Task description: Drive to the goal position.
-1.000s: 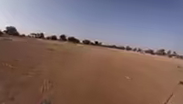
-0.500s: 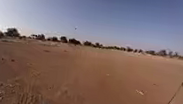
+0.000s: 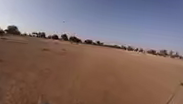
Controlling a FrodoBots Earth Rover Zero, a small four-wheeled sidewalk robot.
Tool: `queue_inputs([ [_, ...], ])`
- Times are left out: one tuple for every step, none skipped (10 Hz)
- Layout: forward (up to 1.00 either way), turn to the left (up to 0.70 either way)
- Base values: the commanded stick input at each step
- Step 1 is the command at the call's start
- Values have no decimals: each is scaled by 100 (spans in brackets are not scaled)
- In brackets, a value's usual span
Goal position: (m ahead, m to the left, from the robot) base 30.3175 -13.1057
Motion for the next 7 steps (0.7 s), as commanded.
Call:
queue_inputs([
  [100, 0],
  [100, 0],
  [100, 0],
  [100, 0],
  [100, 0],
  [100, 0],
  [100, 0],
])
